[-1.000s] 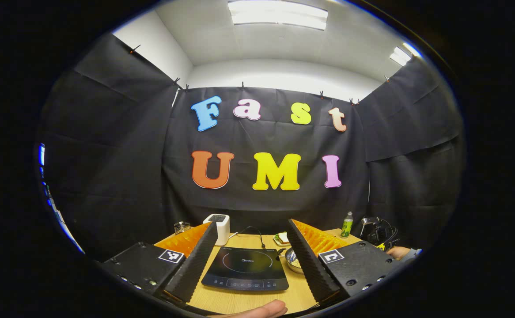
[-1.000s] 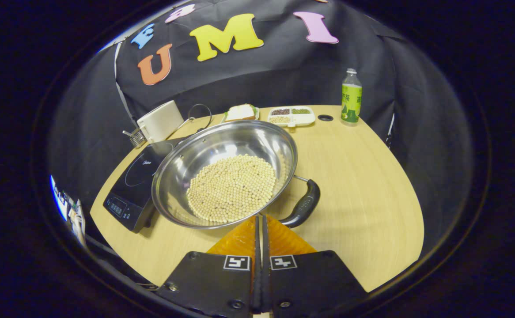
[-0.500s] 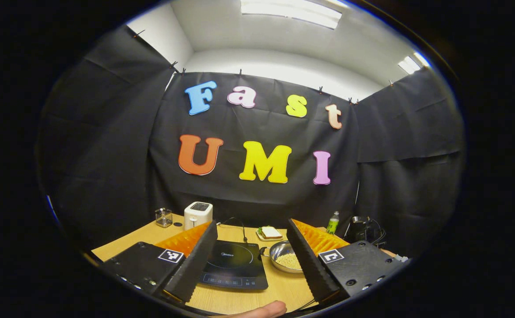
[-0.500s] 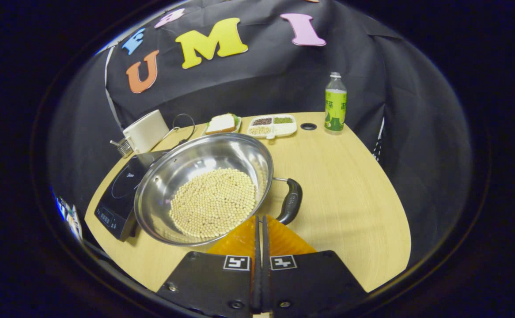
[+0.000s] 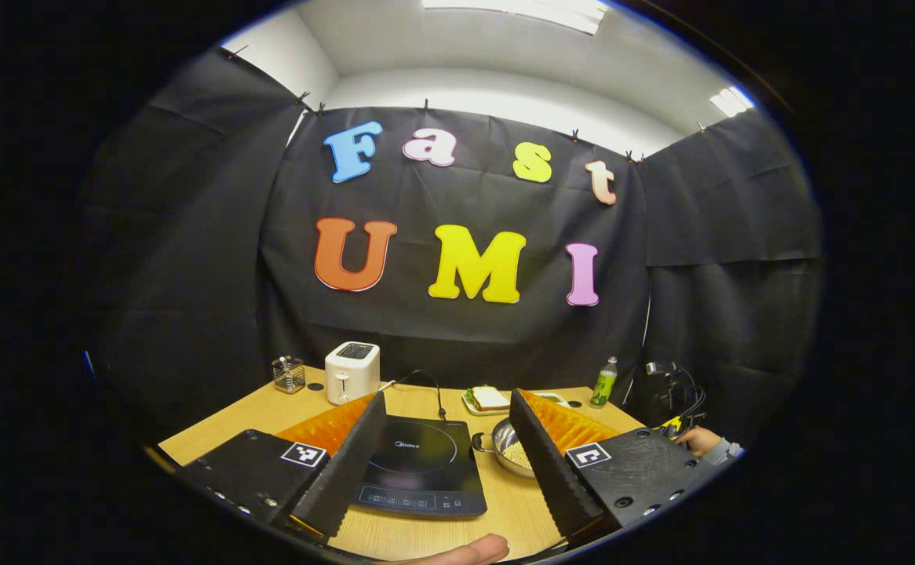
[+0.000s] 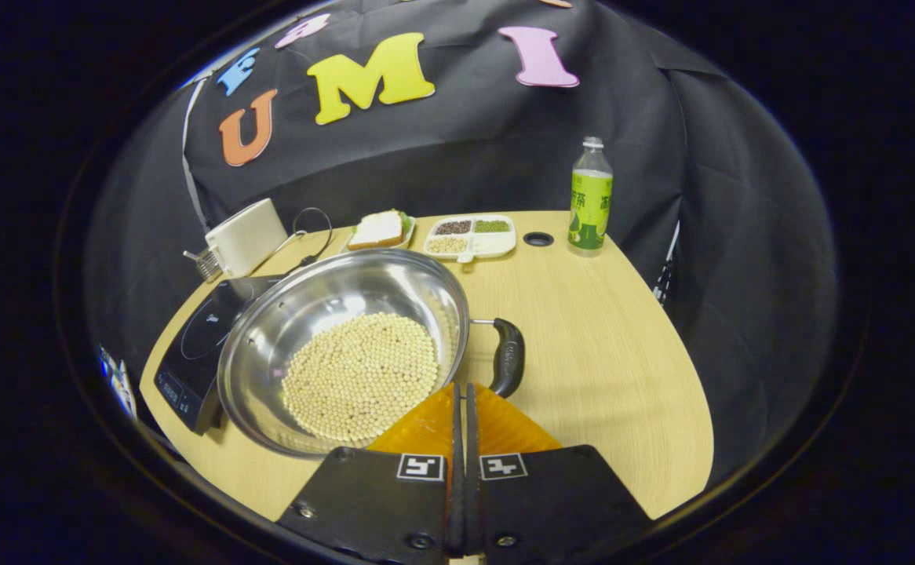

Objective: First push the handle of the pot to place it horizontally, then grasp the pot with both hands and set it on the induction cooktop.

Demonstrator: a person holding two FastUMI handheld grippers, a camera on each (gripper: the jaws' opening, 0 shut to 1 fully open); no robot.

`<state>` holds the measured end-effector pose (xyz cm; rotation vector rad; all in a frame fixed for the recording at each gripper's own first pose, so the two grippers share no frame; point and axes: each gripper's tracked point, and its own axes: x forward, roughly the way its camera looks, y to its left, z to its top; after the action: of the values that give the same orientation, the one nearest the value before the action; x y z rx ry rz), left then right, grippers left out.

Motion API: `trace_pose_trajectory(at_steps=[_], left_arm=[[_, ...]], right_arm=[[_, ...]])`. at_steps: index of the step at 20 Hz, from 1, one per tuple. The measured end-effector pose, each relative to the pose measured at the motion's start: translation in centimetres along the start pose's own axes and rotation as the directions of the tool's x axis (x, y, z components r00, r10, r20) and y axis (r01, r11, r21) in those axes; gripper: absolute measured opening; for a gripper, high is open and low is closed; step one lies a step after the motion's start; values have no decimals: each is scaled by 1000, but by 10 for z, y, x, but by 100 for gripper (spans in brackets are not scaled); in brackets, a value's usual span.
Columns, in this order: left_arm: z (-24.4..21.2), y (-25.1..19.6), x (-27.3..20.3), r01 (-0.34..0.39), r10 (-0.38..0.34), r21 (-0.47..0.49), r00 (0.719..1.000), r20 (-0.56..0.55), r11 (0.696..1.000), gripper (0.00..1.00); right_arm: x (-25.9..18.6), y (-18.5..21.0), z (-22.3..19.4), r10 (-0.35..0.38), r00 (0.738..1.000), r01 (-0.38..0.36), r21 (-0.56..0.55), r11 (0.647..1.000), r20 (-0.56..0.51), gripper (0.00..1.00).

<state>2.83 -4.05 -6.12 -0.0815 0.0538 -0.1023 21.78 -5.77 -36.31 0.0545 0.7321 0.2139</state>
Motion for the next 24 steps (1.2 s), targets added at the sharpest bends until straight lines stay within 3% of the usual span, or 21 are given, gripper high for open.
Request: trace_pose_trajectory(at_steps=[6,12,15,16,17,18,19,21,24], left_arm=[[-29,-19,51,34,-33,0,996,-79,999,95],[-73,-43,103,68,-62,22,975,-215,997,95],[-98,-54,127,76,-69,13,957,-281,997,95],[-103,-57,137,78,-70,16,952,-298,997,95],[-115,-59,147,76,-66,19,943,-327,997,96],[-124,-61,155,76,-63,23,934,-351,997,96],[-134,-63,162,76,-60,28,925,-376,997,96],[-156,-66,175,75,-50,38,899,-436,996,96],[-186,-66,194,69,-39,39,859,-511,997,96]], right_arm=[[3,-9,14,42,999,-43,26,999,30,4],[-21,-27,34,13,992,-13,-2,1000,129,5],[-33,-31,41,-8,985,10,-14,1000,170,21],[-37,-29,45,-9,983,13,-19,1000,185,41],[-40,-29,47,-17,981,22,-22,1000,194,45],[-41,-29,49,-25,980,31,-27,999,199,64],[-41,-30,50,-35,980,42,-30,999,198,72],[-36,-31,53,-52,980,60,-34,998,194,81],[-26,-26,57,-37,981,46,-44,998,193,82]])
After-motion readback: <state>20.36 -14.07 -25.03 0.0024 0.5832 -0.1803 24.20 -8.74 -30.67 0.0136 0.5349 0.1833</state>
